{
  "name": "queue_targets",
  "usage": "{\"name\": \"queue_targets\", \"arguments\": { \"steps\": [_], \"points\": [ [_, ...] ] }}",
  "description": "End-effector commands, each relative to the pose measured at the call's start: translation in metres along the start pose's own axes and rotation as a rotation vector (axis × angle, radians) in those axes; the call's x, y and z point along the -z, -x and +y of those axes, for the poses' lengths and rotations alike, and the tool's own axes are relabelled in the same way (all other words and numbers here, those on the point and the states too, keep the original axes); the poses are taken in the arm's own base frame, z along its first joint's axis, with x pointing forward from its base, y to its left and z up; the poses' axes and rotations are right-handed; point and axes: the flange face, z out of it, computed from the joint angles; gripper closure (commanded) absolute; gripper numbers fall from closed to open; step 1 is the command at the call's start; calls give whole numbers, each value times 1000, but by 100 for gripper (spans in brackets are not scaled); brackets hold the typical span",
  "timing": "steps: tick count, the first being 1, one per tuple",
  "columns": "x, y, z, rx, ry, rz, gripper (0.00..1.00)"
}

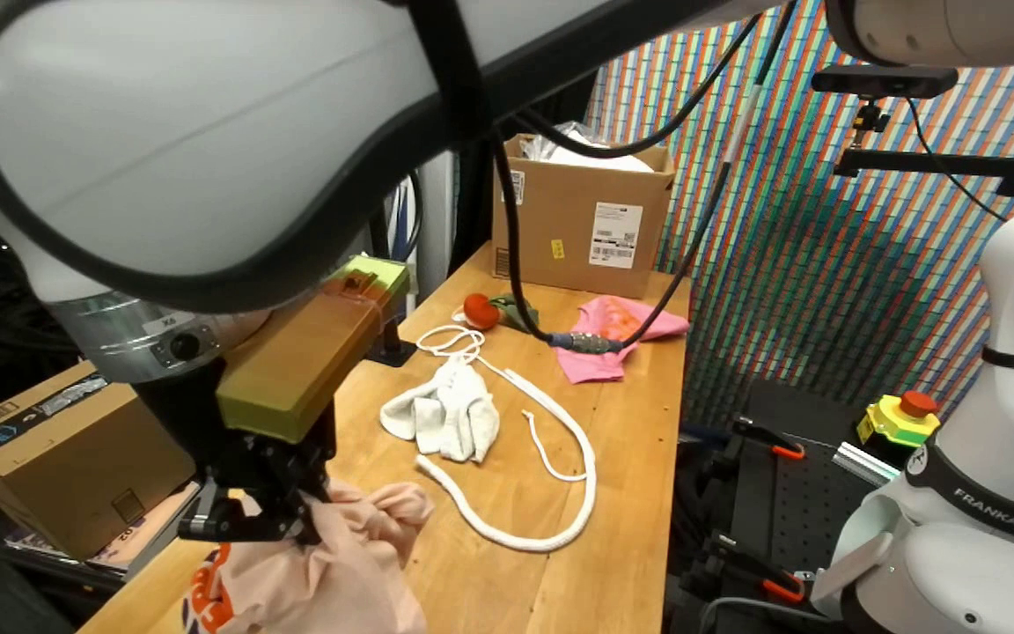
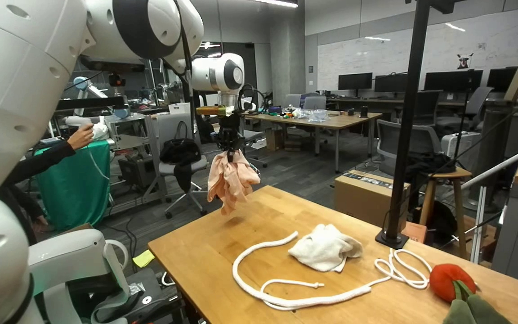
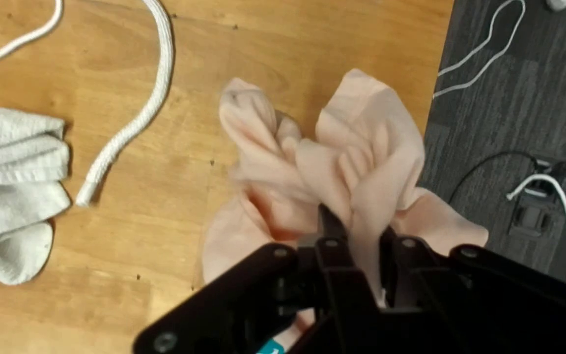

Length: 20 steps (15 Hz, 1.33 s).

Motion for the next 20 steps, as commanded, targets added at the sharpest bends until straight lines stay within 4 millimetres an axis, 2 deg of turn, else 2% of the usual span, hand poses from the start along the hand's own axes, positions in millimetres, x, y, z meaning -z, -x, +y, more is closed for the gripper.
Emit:
{"name": "queue_targets", "arguments": {
  "steps": [1,4,5,6,10,14,15,20],
  "points": [
    [4,-30,-10,-73,-21,184,90],
    [-4,-47,-10,-129,-13,322,89],
    [-9,-51,-8,-139,4,345,78],
    [-12,-53,-6,-146,26,355,58],
    [-24,-56,6,-163,116,360,28],
    [-23,-54,25,-213,160,333,1],
    [-24,-54,33,-230,167,323,0],
    [-33,-56,103,-368,177,291,0]
  ]
}}
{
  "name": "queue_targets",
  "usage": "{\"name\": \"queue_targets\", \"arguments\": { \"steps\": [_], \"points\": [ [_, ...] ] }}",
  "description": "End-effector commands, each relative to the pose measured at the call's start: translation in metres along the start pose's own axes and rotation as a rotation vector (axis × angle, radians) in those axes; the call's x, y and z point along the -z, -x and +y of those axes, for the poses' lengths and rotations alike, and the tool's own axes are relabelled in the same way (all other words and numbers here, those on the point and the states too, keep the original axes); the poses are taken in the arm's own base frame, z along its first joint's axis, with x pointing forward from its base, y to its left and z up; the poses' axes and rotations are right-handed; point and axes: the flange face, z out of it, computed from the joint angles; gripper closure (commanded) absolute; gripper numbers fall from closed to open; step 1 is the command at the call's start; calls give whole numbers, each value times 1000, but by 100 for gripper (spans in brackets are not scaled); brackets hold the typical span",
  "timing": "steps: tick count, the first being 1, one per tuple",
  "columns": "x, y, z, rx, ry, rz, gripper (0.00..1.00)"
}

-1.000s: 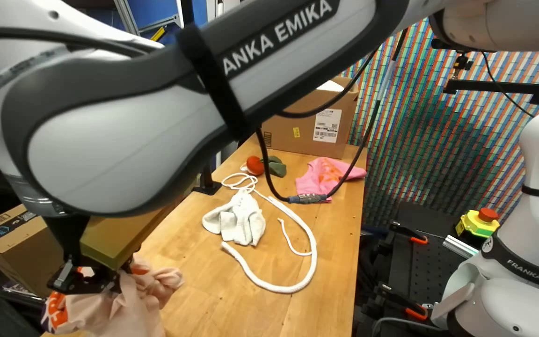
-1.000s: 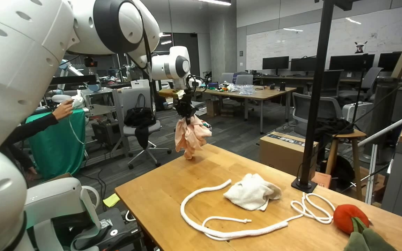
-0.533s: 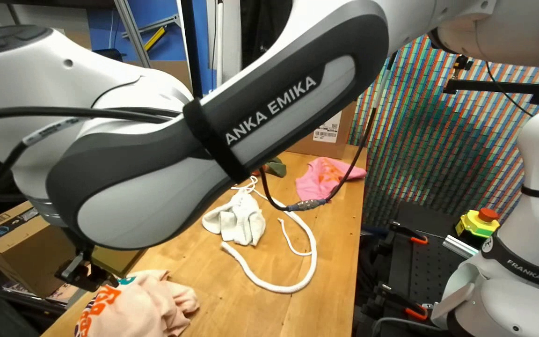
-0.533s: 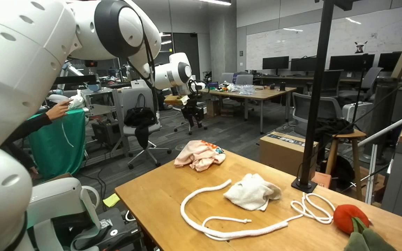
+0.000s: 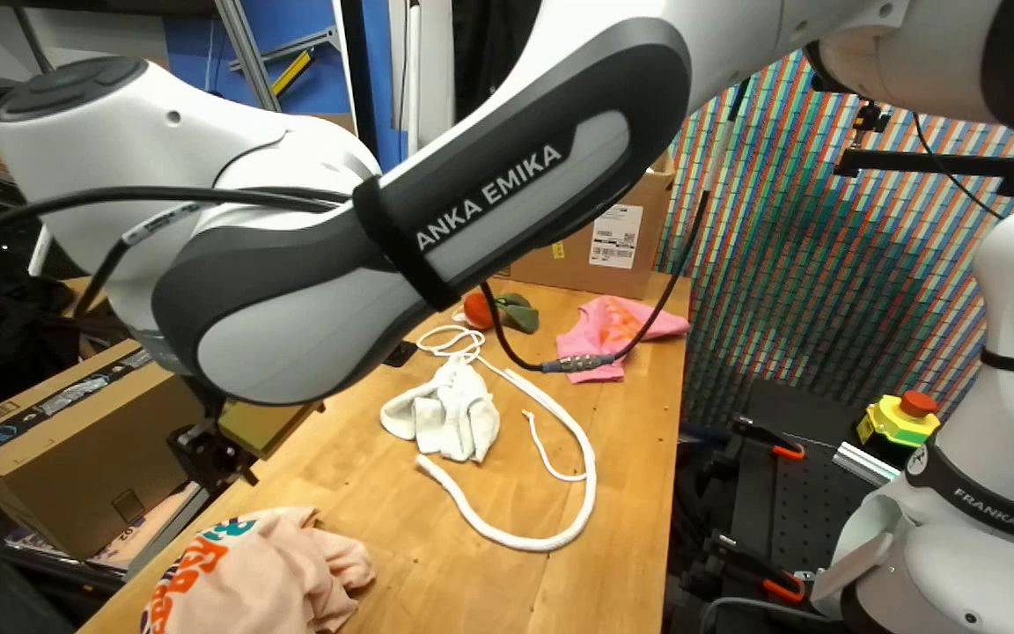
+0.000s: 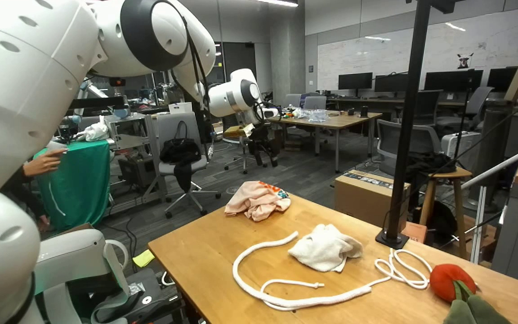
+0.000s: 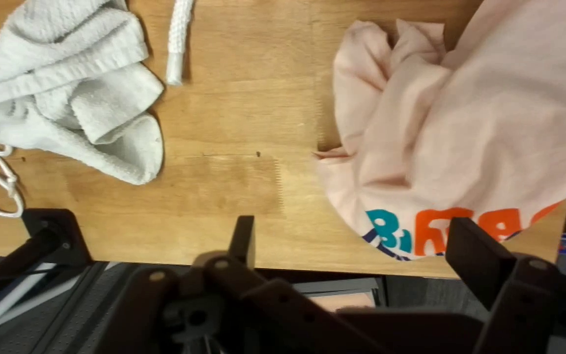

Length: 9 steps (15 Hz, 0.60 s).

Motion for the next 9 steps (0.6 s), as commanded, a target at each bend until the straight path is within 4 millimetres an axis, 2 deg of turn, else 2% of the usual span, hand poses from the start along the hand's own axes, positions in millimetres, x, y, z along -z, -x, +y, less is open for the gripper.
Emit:
{"name": "queue_targets", "arguments": {
  "steps": [1,4,9],
  "points": [
    [-9,-9,52,-108,18,-20,0],
    [-26,-13,96,-183,8,-61,0],
    [-65,0,160,-328,-28,-140,0]
  ]
}}
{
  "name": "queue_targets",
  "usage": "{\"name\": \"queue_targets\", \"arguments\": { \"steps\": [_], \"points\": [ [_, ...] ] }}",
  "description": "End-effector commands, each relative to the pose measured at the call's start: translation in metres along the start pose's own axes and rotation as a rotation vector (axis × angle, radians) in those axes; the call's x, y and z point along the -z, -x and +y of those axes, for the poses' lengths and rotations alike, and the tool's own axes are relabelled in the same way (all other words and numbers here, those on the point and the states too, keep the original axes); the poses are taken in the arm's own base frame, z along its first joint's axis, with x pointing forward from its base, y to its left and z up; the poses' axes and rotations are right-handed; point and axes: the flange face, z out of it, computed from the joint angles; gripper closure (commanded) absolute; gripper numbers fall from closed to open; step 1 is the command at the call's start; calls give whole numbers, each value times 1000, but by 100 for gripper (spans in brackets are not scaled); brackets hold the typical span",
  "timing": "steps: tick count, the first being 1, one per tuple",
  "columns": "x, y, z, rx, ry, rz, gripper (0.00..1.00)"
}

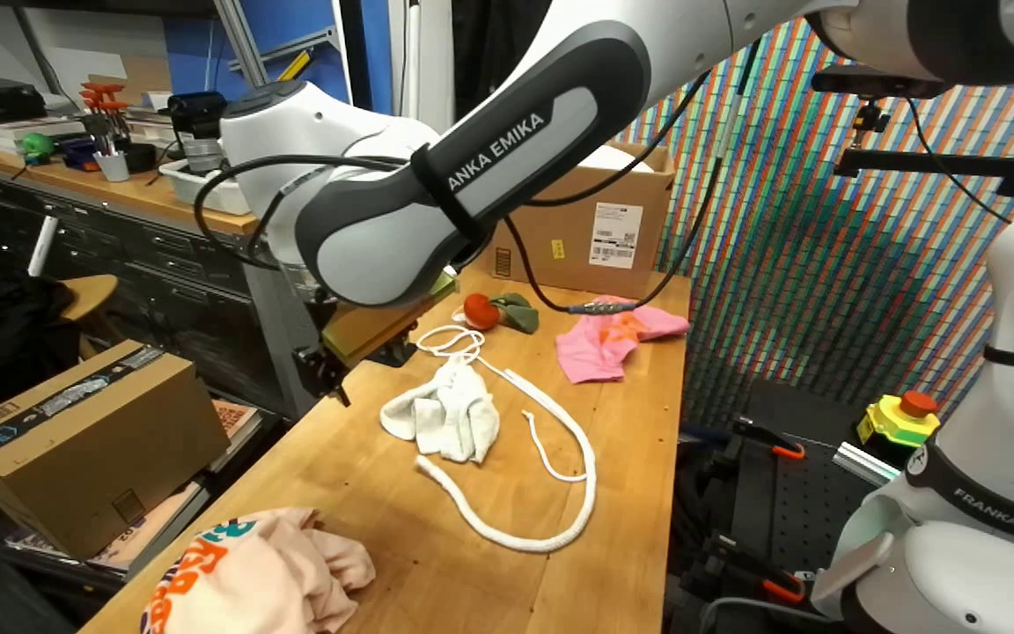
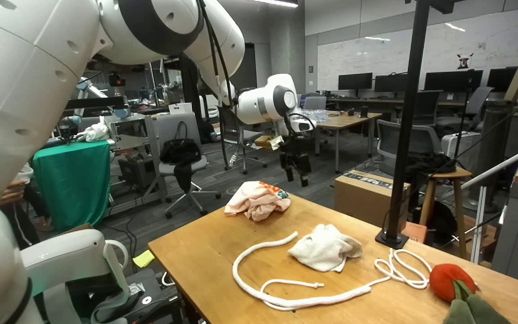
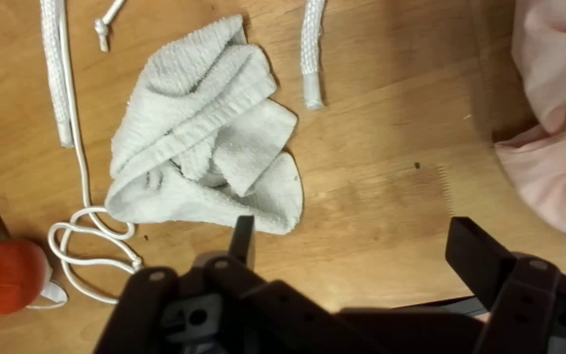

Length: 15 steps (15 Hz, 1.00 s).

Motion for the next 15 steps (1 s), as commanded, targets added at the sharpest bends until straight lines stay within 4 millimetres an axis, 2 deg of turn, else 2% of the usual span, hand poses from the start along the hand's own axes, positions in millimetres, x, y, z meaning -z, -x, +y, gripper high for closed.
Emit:
{"name": "queue_targets", "arguments": {
  "steps": [1,8,12,15],
  "points": [
    [-19,8,38,-99,-53,-46,0],
    [-94,22,73,-149,-212,-245,0],
    [-120,27,89,-187,-231,-279,0],
    [-135,25,97,-223,-202,-244,0]
  ]
}}
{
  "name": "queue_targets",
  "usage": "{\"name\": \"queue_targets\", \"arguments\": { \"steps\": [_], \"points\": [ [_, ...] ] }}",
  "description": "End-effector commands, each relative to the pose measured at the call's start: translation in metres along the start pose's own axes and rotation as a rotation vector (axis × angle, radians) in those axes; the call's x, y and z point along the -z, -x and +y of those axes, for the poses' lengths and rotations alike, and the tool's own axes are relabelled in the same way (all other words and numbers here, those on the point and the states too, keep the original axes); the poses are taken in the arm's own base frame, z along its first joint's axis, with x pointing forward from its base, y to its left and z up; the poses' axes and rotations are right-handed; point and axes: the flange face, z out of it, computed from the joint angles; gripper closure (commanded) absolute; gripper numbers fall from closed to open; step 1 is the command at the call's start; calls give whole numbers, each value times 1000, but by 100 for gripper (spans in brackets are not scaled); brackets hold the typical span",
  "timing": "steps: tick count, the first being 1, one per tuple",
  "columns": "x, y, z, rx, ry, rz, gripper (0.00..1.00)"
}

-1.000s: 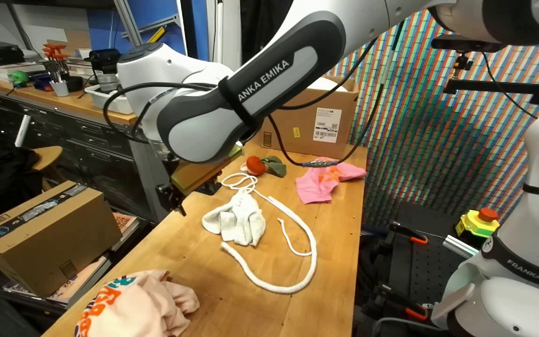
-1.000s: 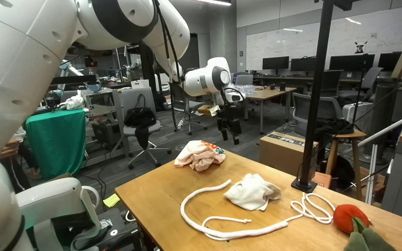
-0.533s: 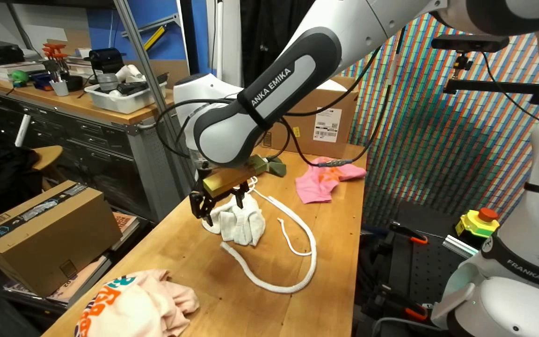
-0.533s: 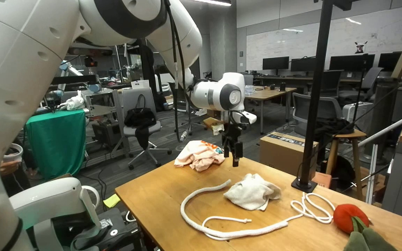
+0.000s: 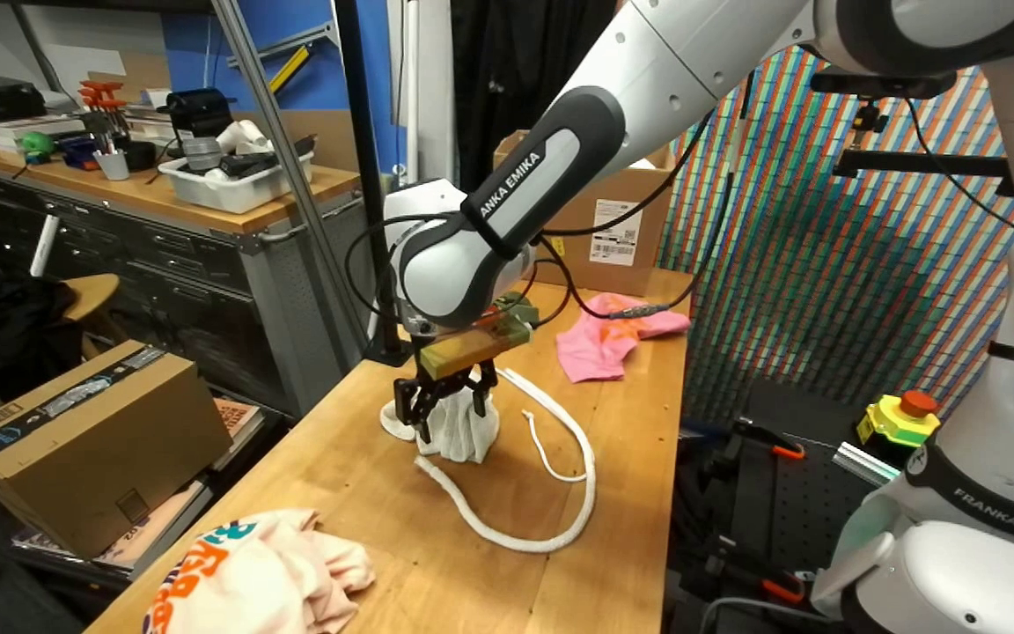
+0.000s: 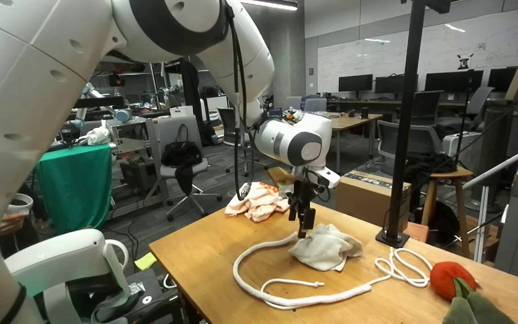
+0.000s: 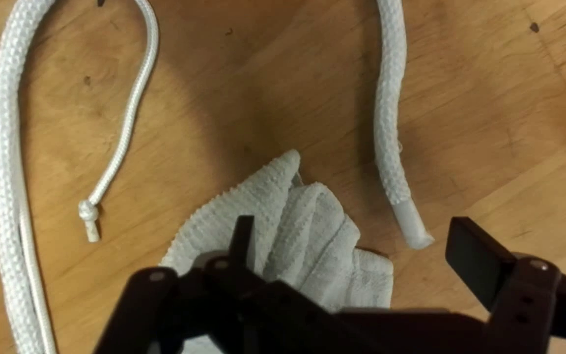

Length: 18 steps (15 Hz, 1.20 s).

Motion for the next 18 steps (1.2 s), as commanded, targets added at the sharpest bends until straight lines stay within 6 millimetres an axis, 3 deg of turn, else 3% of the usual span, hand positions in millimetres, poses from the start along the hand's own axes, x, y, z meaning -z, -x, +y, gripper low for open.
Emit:
{"name": "queue_targets", "arguments": {
  "steps": [1,10,18],
  "points": [
    [-8,-4,7,-30,-6,56,0],
    [-19,-11,12,-108,45,285,0],
    [-31,-6,11,-142,150,358,0]
  ]
}}
